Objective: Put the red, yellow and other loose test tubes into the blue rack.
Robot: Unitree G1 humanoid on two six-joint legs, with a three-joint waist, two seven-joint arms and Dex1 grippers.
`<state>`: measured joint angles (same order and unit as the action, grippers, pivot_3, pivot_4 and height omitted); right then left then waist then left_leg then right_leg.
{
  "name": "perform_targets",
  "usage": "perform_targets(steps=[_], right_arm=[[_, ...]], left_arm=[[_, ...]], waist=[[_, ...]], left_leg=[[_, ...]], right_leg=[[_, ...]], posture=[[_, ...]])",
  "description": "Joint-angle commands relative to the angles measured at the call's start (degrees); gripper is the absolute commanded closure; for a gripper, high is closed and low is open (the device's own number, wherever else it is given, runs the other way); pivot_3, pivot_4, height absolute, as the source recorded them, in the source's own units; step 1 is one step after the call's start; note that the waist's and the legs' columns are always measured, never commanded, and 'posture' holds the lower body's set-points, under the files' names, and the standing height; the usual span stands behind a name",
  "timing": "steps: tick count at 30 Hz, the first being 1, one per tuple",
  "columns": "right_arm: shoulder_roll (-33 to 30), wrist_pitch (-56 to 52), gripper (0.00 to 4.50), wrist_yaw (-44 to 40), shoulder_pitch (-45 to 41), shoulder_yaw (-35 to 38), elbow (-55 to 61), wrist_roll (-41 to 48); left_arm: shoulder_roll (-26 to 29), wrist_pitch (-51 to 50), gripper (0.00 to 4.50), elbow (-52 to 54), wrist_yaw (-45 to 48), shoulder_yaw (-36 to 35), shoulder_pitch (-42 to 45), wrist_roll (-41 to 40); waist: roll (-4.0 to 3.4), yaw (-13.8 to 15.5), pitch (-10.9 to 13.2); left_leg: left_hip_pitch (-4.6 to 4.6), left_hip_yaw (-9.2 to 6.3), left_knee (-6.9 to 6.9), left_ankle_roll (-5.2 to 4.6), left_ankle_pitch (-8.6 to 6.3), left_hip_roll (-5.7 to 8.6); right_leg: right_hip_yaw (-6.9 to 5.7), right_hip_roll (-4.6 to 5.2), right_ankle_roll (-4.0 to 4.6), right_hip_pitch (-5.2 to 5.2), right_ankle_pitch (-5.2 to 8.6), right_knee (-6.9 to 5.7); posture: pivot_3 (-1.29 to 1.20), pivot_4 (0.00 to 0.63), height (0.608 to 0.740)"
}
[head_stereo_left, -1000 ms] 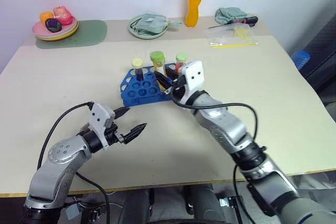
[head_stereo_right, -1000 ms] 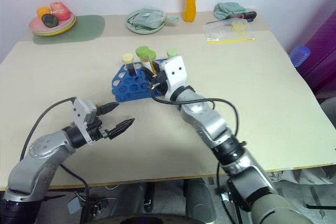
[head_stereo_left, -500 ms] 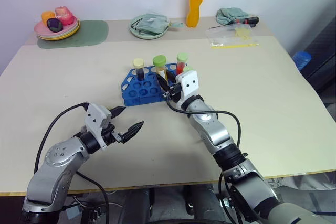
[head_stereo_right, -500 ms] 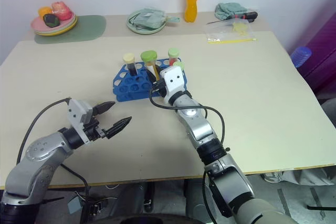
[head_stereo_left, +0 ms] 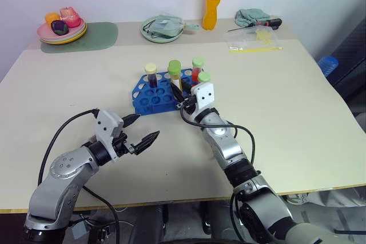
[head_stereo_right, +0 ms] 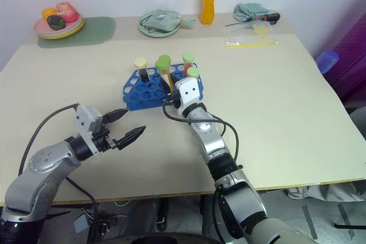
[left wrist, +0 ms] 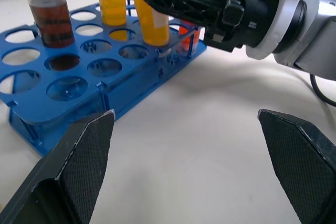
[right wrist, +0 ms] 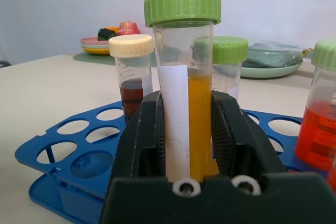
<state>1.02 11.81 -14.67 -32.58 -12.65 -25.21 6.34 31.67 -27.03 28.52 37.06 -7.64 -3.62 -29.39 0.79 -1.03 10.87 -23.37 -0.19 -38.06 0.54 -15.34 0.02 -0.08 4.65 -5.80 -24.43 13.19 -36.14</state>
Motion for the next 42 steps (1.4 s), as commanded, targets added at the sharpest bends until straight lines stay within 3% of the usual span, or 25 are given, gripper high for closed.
perform_targets(steps=[1, 4, 5, 8, 10, 13, 16, 18, 24, 28, 31, 36, 37, 40, 42], right_arm=[[0.44, 1.15, 1.78, -1.38, 0.61, 1.23, 2.42, -0.01], [-0.56, 0.83, 0.18, -1.7, 1.45, 0.51, 7.65, -2.08], [-1.71, -0.95, 0.05, -3.1, 2.17, 0.04, 11.4, -2.09], [-5.29, -7.21, 0.05, -8.4, 4.14, -1.34, 20.81, -0.5], [-10.67, -14.99, 0.05, -14.64, 5.8, -2.93, 29.57, 1.76], [-19.47, -22.42, 0.05, -23.34, 7.9, -4.38, 39.14, 4.48], [-24.17, -26.15, 0.05, -28.41, 8.91, -4.81, 43.69, 6.86], [-25.98, -28.47, 0.05, -30.96, 9.15, -4.67, 46.16, 8.64], [-27.76, -31.22, 0.05, -34.0, 8.94, -4.89, 48.53, 9.5], [-27.49, -31.54, 0.05, -33.92, 9.34, -4.71, 49.09, 8.94], [-27.18, -31.91, 0.0, -33.29, 9.82, -4.59, 49.77, 8.74], [-27.12, -32.51, 0.0, -32.35, 10.4, -4.6, 50.97, 8.45], [-27.18, -32.62, 0.0, -32.26, 10.51, -4.6, 51.18, 8.46], [-27.35, -32.8, 0.0, -31.86, 10.93, -4.56, 51.89, 8.36], [-27.47, -33.12, 0.0, -31.35, 11.52, -4.07, 52.23, 8.42]], left_arm=[[0.82, -0.45, 0.0, 1.91, -0.46, -1.75, 0.29, -0.88], [1.66, -2.05, 0.0, 1.47, -1.35, -4.24, 0.51, -1.92], [2.63, -4.03, 0.0, 1.09, -2.33, -6.2, 0.95, -2.61], [6.15, -9.37, 0.0, 0.31, -4.47, -9.8, 2.6, -3.22], [12.24, -16.34, 0.0, -0.68, -5.93, -10.64, 6.44, -2.21], [24.48, -29.04, 0.0, -5.71, -1.89, -5.95, 14.06, -2.76], [30.3, -43.62, 0.0, -11.43, 0.22, 1.26, 23.67, -4.93], [33.18, -45.33, 0.0, -13.87, 2.82, 7.45, 28.32, -2.89], [36.05, -42.16, 0.0, -19.26, 12.37, 24.09, 38.27, 3.43], [34.65, -39.36, 0.0, -24.72, 15.64, 31.26, 43.12, 9.33], [33.04, -37.82, 0.85, -28.49, 16.96, 33.93, 45.52, 12.69], [31.72, -37.51, 3.44, -29.97, 19.64, 34.37, 46.64, 15.0], [31.72, -37.62, 3.72, -29.93, 20.05, 34.13, 46.62, 15.27], [32.83, -35.4, 3.73, -29.36, 21.06, 31.22, 45.17, 15.39], [32.33, -32.71, 3.73, -29.33, 19.9, 24.6, 43.32, 13.69]], waist=[[0.0, 0.01, 0.0], [-0.02, 0.0, 0.01], [-0.02, -0.01, 0.01], [-0.02, 0.17, 0.02], [-0.01, 0.43, 0.02], [0.1, 0.46, 0.07], [0.09, 0.15, 0.08], [0.11, -0.01, 0.1], [0.17, 0.16, 0.13], [0.19, 0.3, 0.14], [0.23, 0.44, 0.14], [0.24, 0.32, 0.15], [0.24, 0.31, 0.15], [0.24, 0.3, 0.15], [0.25, 0.31, 0.15]], left_leg=[[0.0, 0.0, 0.0, 0.0, 0.0, 0.0], [-0.01, 0.0, 0.01, 0.0, 0.0, 0.0], [-0.01, 0.0, 0.02, 0.0, 0.0, 0.0], [-0.02, -0.04, 0.02, 0.0, 0.0, -0.01], [-0.01, -0.08, 0.01, 0.0, 0.0, 0.0], [-0.01, -0.18, -0.03, 0.0, 0.0, 0.1], [0.03, -0.09, 0.0, -0.01, 0.0, 0.15], [0.02, -0.09, 0.04, -0.01, -0.01, 0.16], [-0.03, -0.06, 0.1, 0.0, 0.0, 0.13], [-0.05, -0.01, 0.06, 0.0, 0.0, 0.14], [-0.08, 0.01, 0.02, 0.0, 0.0, 0.15], [-0.09, -0.01, 0.01, -0.01, 0.0, 0.15], [-0.09, -0.01, 0.01, -0.01, 0.0, 0.15], [-0.09, -0.02, 0.0, -0.01, 0.0, 0.14], [-0.09, -0.03, 0.0, -0.01, 0.0, 0.14]], right_leg=[[0.0, 0.0, 0.0, 0.0, 0.0, 0.0], [0.0, 0.0, -0.01, 0.0, 0.0, 0.01], [0.0, 0.0, -0.01, -0.02, 0.0, 0.01], [-0.01, -0.01, -0.01, -0.02, -0.01, -0.01], [-0.04, 0.0, -0.02, 0.0, 0.0, -0.01], [-0.12, -0.04, 0.03, 0.08, 0.03, 0.04], [-0.09, -0.01, 0.1, 0.1, 0.11, 0.04], [-0.09, -0.06, -0.07, 0.08, 0.04, 0.03], [-0.08, -0.17, -0.06, -0.04, 0.04, 0.02], [-0.07, -0.15, -0.04, -0.03, 0.05, 0.03], [-0.08, -0.15, -0.05, -0.03, 0.04, 0.02], [-0.07, -0.13, -0.07, -0.03, 0.03, 0.02], [-0.07, -0.13, -0.07, -0.03, 0.04, 0.02], [-0.07, -0.13, -0.08, -0.03, 0.03, 0.01], [-0.07, -0.11, -0.08, -0.03, 0.03, 0.01]], posture=[[0.0, 0.15, 0.74], [0.0, 0.15, 0.74], [0.0, 0.15, 0.74], [0.0, 0.15, 0.74], [0.0, 0.15, 0.74], [0.0, 0.15, 0.74], [0.0, 0.15, 0.74], [0.0, 0.15, 0.74], [0.0, 0.15, 0.74], [0.0, 0.15, 0.74], [0.0, 0.15, 0.74], [0.0, 0.15, 0.74], [0.0, 0.15, 0.74], [0.0, 0.15, 0.74], [0.0, 0.15, 0.74]])
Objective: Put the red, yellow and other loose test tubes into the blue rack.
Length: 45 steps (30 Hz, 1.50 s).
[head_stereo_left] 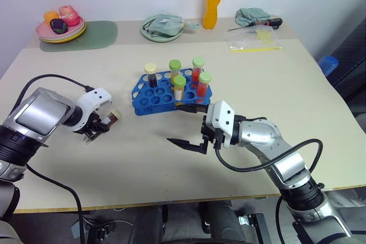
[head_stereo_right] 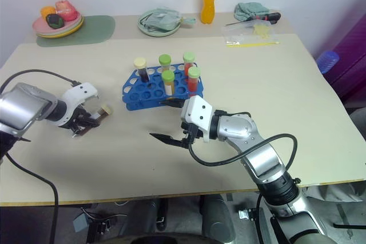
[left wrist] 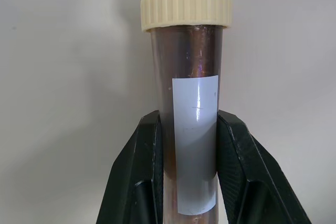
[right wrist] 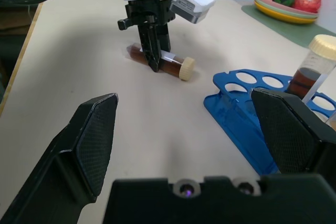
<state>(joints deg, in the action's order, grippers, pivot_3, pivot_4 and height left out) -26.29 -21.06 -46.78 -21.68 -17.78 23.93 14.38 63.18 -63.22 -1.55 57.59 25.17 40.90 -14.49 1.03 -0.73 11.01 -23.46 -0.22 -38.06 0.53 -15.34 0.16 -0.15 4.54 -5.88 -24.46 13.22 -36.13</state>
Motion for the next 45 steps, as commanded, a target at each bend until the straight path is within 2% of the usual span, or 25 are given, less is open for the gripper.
perform_targets(steps=[1, 3, 4, 6, 8, 9, 11, 14, 17, 25, 36, 45], right_arm=[[-0.2, -0.44, 0.0, 1.23, 1.15, 1.55, 2.95, 0.39], [0.09, -0.98, 0.0, 2.78, 2.6, 2.98, 2.18, 0.51], [0.24, -0.95, 0.0, 3.45, 3.25, 3.56, 1.74, 0.4], [0.61, -0.51, 0.0, 4.75, 4.44, 4.55, 0.88, 0.11], [1.36, -0.11, 0.0, 6.29, 5.45, 5.3, -0.38, -0.21], [1.83, 0.14, 0.0, 7.09, 5.83, 5.61, -1.17, -0.45], [2.36, 0.82, 0.0, 8.1, 6.2, 5.85, -2.33, -1.09], [2.84, 1.78, 0.0, 9.43, 6.4, 6.14, -4.06, -2.3], [2.64, 1.83, 0.0, 9.71, 6.51, 6.31, -3.68, -2.56], [2.01, 1.01, 0.0, 9.93, 7.19, 7.48, -2.55, -2.61], [1.81, 0.5, 0.0, 9.97, 7.34, 7.07, -1.95, -2.9], [1.69, 0.25, 0.0, 10.03, 7.63, 7.21, -1.46, -2.77]], left_arm=[[-2.35, 10.47, 3.73, 1.58, -3.63, -17.36, -3.54, -3.42], [-11.58, 29.59, 3.73, 6.14, -12.71, -35.11, -8.83, -5.42], [-15.2, 34.16, 3.73, 8.68, -17.09, -39.7, -10.74, -4.85], [-21.05, 33.69, 3.73, 13.57, -21.61, -42.88, -12.9, -6.38], [-28.02, 32.81, 3.73, 19.02, -24.39, -40.75, -14.18, -8.93], [-32.45, 35.93, 3.73, 21.53, -27.6, -37.5, -15.54, -6.51], [-37.9, 42.41, 3.73, 23.81, -32.26, -31.77, -17.86, -0.07], [-47.66, 48.95, 3.73, 22.57, -38.74, -25.75, -19.88, 4.75], [-53.41, 54.16, 3.73, 19.02, -42.88, -21.12, -22.45, 9.26], [-55.09, 62.3, 3.73, 13.15, -46.48, -19.48, -25.6, 15.11], [-56.85, 65.22, 3.73, 3.05, -47.19, -21.26, -21.91, 13.44], [-58.37, 66.69, 3.73, 1.68, -46.3, -20.54, -22.47, 13.86]], waist=[[0.03, 0.01, 0.01], [0.08, 0.35, 0.05], [0.15, 0.5, 0.04], [0.25, 0.57, -0.01], [0.21, 0.72, -0.03], [0.21, 1.0, -0.03], [0.22, 1.51, -0.04], [0.27, 1.52, -0.03], [0.24, 1.32, -0.05], [0.19, 1.34, -0.08], [0.18, 1.44, -0.08], [0.18, 1.45, -0.08]], left_leg=[[0.0, -0.01, -0.01, 0.0, 0.0, 0.0], [-0.01, -0.06, -0.01, 0.0, 0.0, -0.14], [-0.06, -0.13, -0.09, 0.01, 0.01, -0.16], [-0.13, -0.14, -0.15, 0.03, 0.02, -0.14], [-0.07, -0.05, -0.14, 0.03, 0.02, 0.02], [0.01, -0.01, -0.14, 0.03, 0.02, 0.09], [0.07, 0.01, -0.19, 0.03, 0.02, 0.13], [0.04, -0.01, -0.23, 0.03, 0.02, 0.24], [0.07, -0.01, -0.21, 0.03, 0.02, 0.3], [0.11, -0.05, -0.16, 0.02, 0.02, 0.1], [0.1, -0.04, -0.18, 0.02, 0.02, 0.12], [0.1, -0.04, -0.18, 0.02, 0.02, 0.12]], right_leg=[[0.0, 0.0, 0.0, 0.0, 0.0, 0.0], [0.0, 0.11, 0.0, -0.03, 0.0, -0.02], [-0.06, 0.15, 0.0, -0.03, 0.0, -0.07], [-0.07, 0.26, 0.0, -0.01, -0.04, 0.02], [-0.05, 0.42, -0.02, 0.03, -0.05, 0.02], [-0.04, 0.47, -0.03, 0.13, -0.05, 0.0], [-0.03, 0.48, -0.08, 0.26, -0.08, 0.04], [-0.01, 0.45, -0.12, 0.29, -0.11, 0.05], [-0.02, 0.38, -0.13, 0.25, -0.11, 0.02], [-0.01, 0.09, -0.1, 0.22, -0.1, 0.0], [-0.01, 0.12, -0.11, 0.24, -0.11, 0.01], [-0.01, 0.12, -0.11, 0.24, -0.11, 0.02]], posture=[[0.0, 0.15, 0.74], [0.0, 0.15, 0.74], [0.0, 0.15, 0.74], [0.0, 0.15, 0.74], [0.0, 0.15, 0.74], [0.0, 0.15, 0.74], [0.0, 0.15, 0.74], [0.0, 0.15, 0.74], [0.0, 0.15, 0.74], [0.0, 0.15, 0.74], [0.0, 0.15, 0.74], [0.0, 0.15, 0.74]])
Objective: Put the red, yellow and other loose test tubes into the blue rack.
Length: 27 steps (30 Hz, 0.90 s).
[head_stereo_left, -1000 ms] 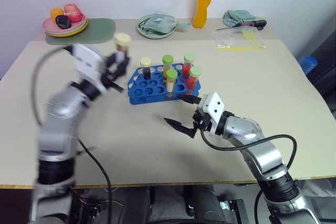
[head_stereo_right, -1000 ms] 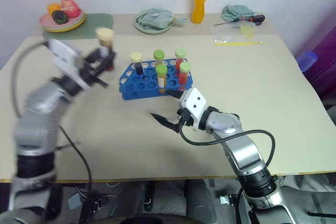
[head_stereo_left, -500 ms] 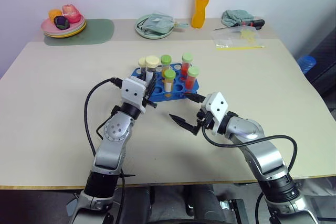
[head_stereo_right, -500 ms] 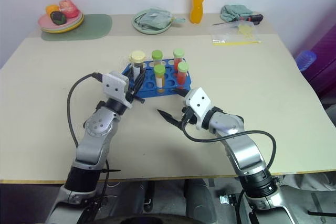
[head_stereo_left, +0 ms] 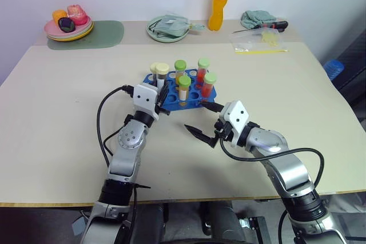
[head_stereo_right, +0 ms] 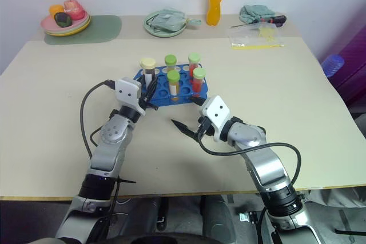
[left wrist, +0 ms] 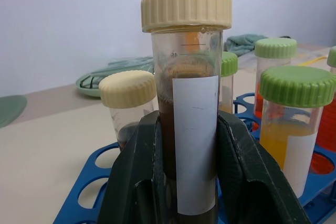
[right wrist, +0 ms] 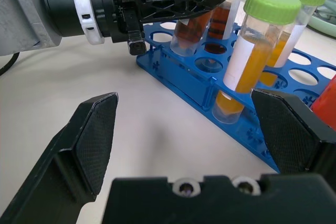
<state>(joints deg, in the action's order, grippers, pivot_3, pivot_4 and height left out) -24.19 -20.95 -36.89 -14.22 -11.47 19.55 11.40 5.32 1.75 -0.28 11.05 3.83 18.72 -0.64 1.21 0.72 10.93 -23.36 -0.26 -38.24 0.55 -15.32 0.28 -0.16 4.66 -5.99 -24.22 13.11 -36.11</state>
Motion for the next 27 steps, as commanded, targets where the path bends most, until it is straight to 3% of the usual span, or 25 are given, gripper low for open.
perform_targets(steps=[1, 23, 24, 27], right_arm=[[-0.42, 0.08, 0.0, 0.16, 0.21, 0.91, 2.99, 0.22], [-0.07, -0.34, 0.0, 0.24, -0.19, 0.71, 3.14, 0.18], [-0.11, -0.36, 0.0, 0.29, -0.16, 0.74, 3.24, 0.13], [-0.62, -0.59, 0.0, 0.34, -0.05, 1.59, 3.54, 0.29]], left_arm=[[-0.54, 1.96, 3.73, 0.22, 0.15, 0.64, -0.38, 0.06], [-2.99, 11.32, 3.73, -8.84, 1.57, 0.13, 1.24, -1.79], [-3.12, 11.11, 2.68, -8.88, 1.84, -0.02, 1.15, -2.41], [-2.93, 9.18, 1.3, -6.38, 2.94, -0.69, 0.04, -4.39]], waist=[[0.0, 0.0, 0.0], [0.0, 0.14, -0.01], [0.0, 0.13, -0.01], [0.0, 0.0, -0.01]], left_leg=[[0.0, 0.0, 0.0, 0.0, 0.0, 0.0], [0.0, -0.01, -0.01, 0.0, 0.0, 0.01], [0.0, -0.01, -0.01, 0.0, 0.0, 0.02], [0.0, -0.01, -0.01, 0.0, 0.0, 0.02]], right_leg=[[0.0, 0.0, 0.0, 0.0, 0.0, 0.0], [0.0, 0.01, 0.0, 0.02, 0.0, 0.01], [0.0, 0.01, 0.0, 0.03, 0.0, 0.0], [0.0, 0.01, 0.0, 0.03, 0.0, 0.01]], posture=[[0.0, 0.15, 0.74], [0.0, 0.15, 0.74], [0.0, 0.15, 0.74], [0.0, 0.15, 0.74]])
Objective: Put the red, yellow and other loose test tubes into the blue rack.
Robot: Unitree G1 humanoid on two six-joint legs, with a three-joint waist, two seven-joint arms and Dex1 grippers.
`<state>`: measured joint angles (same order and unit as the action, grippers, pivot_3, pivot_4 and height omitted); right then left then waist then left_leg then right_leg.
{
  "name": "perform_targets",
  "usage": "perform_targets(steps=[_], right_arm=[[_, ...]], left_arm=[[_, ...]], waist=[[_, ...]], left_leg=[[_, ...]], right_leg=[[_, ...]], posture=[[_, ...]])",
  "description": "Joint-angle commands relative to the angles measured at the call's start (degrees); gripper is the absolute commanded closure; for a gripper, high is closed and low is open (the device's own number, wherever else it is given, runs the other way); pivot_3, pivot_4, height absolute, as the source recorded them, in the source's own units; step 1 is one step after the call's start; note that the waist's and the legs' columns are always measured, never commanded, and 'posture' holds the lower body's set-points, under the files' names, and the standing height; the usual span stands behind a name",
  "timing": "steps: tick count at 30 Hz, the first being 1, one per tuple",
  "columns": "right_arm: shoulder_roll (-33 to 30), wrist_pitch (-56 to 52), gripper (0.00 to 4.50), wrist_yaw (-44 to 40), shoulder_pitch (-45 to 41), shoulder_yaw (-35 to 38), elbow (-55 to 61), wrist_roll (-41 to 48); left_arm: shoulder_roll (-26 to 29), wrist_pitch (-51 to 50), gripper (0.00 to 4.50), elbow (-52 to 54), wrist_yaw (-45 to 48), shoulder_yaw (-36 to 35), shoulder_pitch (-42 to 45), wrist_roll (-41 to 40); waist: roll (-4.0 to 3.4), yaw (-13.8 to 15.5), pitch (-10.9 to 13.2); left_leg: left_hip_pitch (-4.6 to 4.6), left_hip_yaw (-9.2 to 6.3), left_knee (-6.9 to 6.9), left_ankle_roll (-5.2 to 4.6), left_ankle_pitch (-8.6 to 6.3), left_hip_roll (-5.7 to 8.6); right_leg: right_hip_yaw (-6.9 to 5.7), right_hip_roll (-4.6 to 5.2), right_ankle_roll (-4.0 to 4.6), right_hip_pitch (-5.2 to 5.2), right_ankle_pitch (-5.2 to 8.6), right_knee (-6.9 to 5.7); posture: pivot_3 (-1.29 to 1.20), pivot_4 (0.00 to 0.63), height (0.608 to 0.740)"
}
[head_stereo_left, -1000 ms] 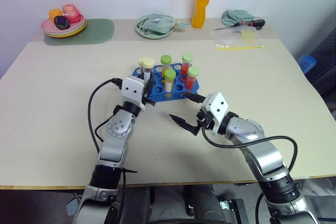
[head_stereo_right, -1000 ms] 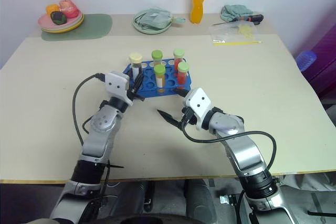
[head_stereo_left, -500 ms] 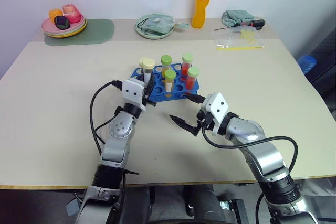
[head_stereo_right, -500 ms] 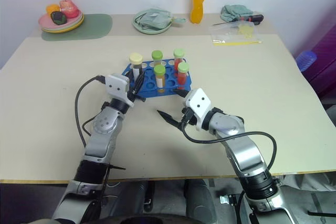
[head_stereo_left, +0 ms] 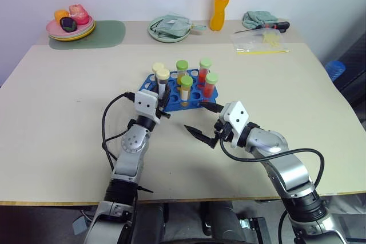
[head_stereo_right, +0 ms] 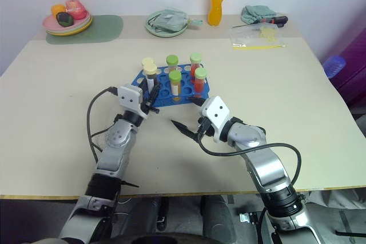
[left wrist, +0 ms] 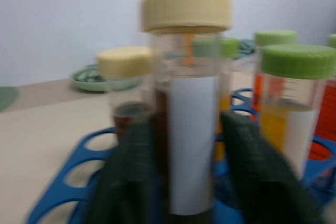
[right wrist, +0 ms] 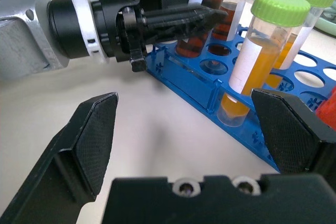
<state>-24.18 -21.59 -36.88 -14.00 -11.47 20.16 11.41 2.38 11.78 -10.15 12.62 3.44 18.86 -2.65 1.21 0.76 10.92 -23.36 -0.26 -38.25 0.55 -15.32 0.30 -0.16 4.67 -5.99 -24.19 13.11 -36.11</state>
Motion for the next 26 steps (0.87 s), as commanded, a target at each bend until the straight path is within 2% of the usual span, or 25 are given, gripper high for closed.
perform_targets(steps=[1, 4, 8, 10, 15, 20, 26], right_arm=[[-1.23, -0.08, 0.0, 0.22, -0.24, 2.43, 2.93, 0.44], [-3.45, -0.8, 0.0, -0.78, 0.33, 6.07, 2.87, 2.3], [-7.72, -5.26, 0.0, -3.18, 1.99, 16.8, 3.32, 10.15], [-12.03, -7.87, 0.0, -5.88, 4.54, 23.03, 2.75, 13.69], [-19.78, -9.18, 0.0, -10.68, 10.72, 33.72, -1.74, 16.93], [-22.65, -8.47, 0.0, -13.12, 13.99, 37.23, -4.03, 17.48], [-22.74, -7.3, 0.0, -13.28, 13.08, 36.5, -5.39, 17.03]], left_arm=[[0.57, -2.6, 0.89, 5.81, 2.06, -0.86, -1.05, -3.7], [3.07, -7.48, 0.89, 12.91, 4.58, -2.04, -4.02, -6.99], [13.07, -18.38, 0.89, 26.04, 11.01, -8.46, -11.6, -16.91], [20.83, -23.07, 0.89, 29.87, 15.6, -14.15, -16.46, -21.47], [33.26, -26.8, 0.89, 27.28, 22.25, -26.5, -24.09, -25.31], [36.84, -26.86, 0.89, 23.95, 26.02, -30.41, -28.02, -25.16], [36.48, -27.43, 0.89, 23.73, 26.18, -30.53, -28.6, -24.71]], waist=[[0.0, -0.09, 0.0], [-0.01, -0.19, 0.0], [-0.05, -0.56, -0.01], [-0.07, -0.48, -0.01], [-0.08, -0.02, -0.01], [-0.1, -0.12, -0.02], [-0.1, -0.11, -0.02]], left_leg=[[0.0, 0.0, 0.0, 0.0, 0.0, 0.0], [0.01, -0.01, 0.02, 0.0, 0.0, -0.04], [0.01, -0.02, 0.06, 0.0, -0.01, -0.15], [0.02, -0.02, 0.06, -0.01, -0.01, -0.23], [0.03, 0.02, 0.05, -0.01, -0.01, -0.23], [0.09, 0.08, 0.02, -0.01, -0.01, -0.24], [0.09, 0.09, 0.02, -0.01, -0.01, -0.26]], right_leg=[[0.0, -0.01, 0.0, 0.0, 0.0, 0.0], [0.0, -0.02, 0.0, -0.03, 0.0, -0.01], [0.01, -0.04, 0.02, -0.04, 0.01, -0.01], [0.01, -0.03, 0.03, -0.04, 0.02, -0.01], [0.01, 0.01, 0.24, 0.01, 0.14, 0.04], [0.01, 0.01, 0.28, 0.12, 0.17, 0.12], [0.02, 0.01, 0.28, 0.11, 0.17, 0.11]], posture=[[0.0, 0.15, 0.74], [0.0, 0.15, 0.74], [0.0, 0.15, 0.74], [0.0, 0.15, 0.74], [0.0, 0.15, 0.74], [0.0, 0.15, 0.74], [0.0, 0.15, 0.74]])
